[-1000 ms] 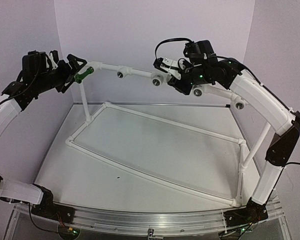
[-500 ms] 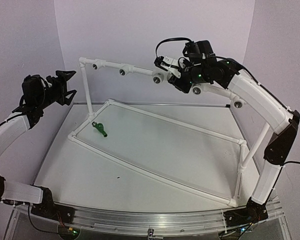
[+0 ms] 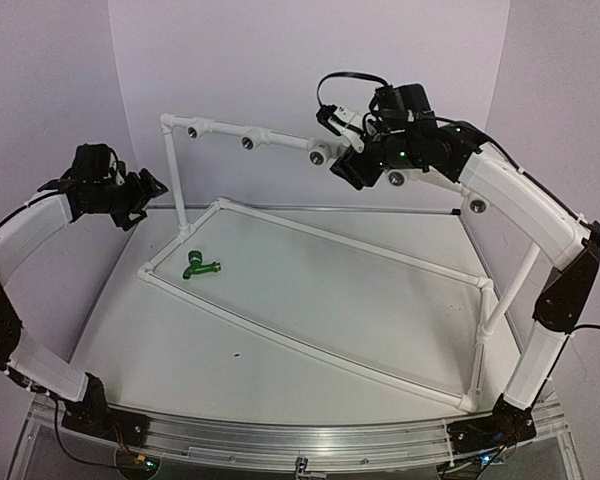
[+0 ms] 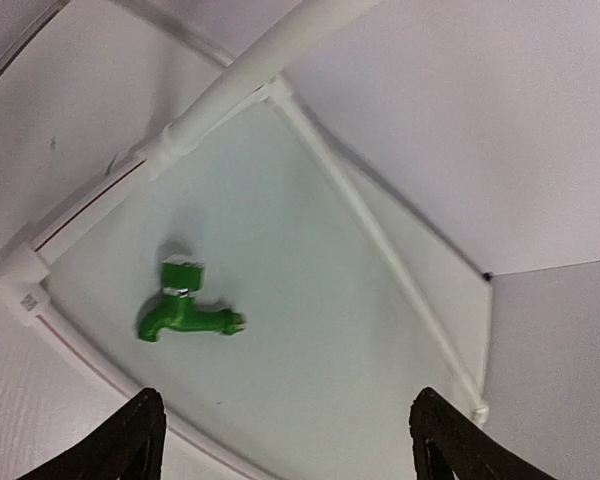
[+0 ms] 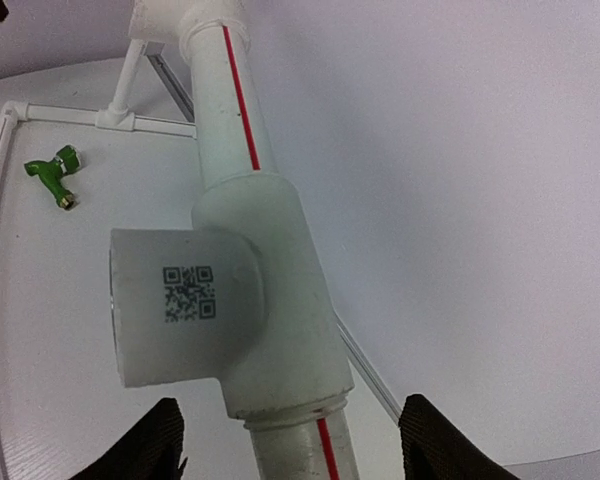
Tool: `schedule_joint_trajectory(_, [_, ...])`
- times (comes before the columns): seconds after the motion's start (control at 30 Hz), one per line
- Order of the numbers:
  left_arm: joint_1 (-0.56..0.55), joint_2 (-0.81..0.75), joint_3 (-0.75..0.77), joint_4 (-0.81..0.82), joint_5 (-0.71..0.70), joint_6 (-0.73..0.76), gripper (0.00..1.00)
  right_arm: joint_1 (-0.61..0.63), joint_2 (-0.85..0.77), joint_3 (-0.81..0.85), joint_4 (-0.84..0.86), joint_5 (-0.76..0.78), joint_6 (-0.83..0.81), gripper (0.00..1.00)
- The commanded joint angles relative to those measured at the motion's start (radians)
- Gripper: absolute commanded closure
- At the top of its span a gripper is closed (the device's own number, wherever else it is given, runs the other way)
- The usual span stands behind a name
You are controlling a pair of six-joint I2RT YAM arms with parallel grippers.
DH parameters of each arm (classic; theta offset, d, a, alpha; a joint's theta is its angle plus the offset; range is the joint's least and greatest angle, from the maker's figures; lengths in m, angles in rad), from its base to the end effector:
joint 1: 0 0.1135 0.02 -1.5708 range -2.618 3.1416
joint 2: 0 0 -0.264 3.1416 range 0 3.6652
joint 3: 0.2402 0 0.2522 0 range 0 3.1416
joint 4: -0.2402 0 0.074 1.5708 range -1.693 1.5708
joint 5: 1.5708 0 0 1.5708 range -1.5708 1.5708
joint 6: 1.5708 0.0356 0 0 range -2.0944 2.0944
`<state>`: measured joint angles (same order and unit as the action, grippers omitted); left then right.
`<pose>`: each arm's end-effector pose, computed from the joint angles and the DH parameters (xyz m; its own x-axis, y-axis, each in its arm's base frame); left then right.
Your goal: Install the water faucets
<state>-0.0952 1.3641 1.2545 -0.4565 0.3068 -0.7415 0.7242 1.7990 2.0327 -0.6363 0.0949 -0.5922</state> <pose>0.3046 -0.0399 0.3468 -0.6263 -0.5870 -0.5130 -0.1066 0.7164 -0.6895 0.3055 0.2657 0.4429 0.0882 -0.6638 -0.7427 -0.6569 0.5217 -0.5444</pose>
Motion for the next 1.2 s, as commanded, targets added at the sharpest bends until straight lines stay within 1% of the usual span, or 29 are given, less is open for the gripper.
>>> schedule_joint_trajectory(0.0, [-0.019,0.145,0.04,-0.206,-0.082,0.289,0.17,-0.033,-0.062,-0.05,-0.057,-0.058,0.043,0.12])
schedule_joint_trajectory(0.03, [-0.02,0.171,0.049,-0.205,-0.084,0.318,0.17,-0.033,-0.079,-0.062,-0.058,-0.081,0.034,0.07])
schedule_joint_trajectory(0.1, [-0.021,0.225,0.078,-0.207,-0.09,0.365,0.19,-0.033,-0.116,-0.085,-0.06,-0.122,0.019,0.02])
schedule_joint_trajectory(0.2, [-0.03,0.314,0.131,-0.202,-0.097,0.401,0.22,-0.033,-0.161,-0.117,-0.06,-0.168,0.005,0.02])
schedule_joint_trajectory(0.33, [-0.047,0.451,0.221,-0.19,-0.121,0.415,0.26,-0.034,-0.203,-0.141,-0.058,-0.201,-0.005,0.02])
schedule_joint_trajectory(0.47, [-0.075,0.594,0.342,-0.202,-0.151,0.426,0.31,-0.034,-0.235,-0.151,-0.057,-0.24,-0.011,0.02])
schedule_joint_trajectory(0.63, [-0.115,0.728,0.466,-0.241,-0.166,0.426,0.34,-0.033,-0.268,-0.145,-0.06,-0.29,-0.014,0.02])
schedule_joint_trajectory(0.83, [-0.14,0.802,0.491,-0.276,-0.247,0.388,0.37,-0.032,-0.294,-0.141,-0.06,-0.355,-0.005,0.02])
schedule_joint_trajectory(1.03, [-0.149,0.86,0.513,-0.297,-0.314,0.348,0.39,-0.022,-0.288,-0.139,-0.06,-0.374,0.008,0.02])
schedule_joint_trajectory(1.1, [-0.149,0.884,0.53,-0.307,-0.333,0.342,0.41,-0.015,-0.281,-0.137,-0.06,-0.377,0.008,0.03])
schedule_joint_trajectory(1.17, [-0.15,0.898,0.546,-0.314,-0.335,0.337,0.47,-0.003,-0.271,-0.133,-0.06,-0.375,0.006,0.04])
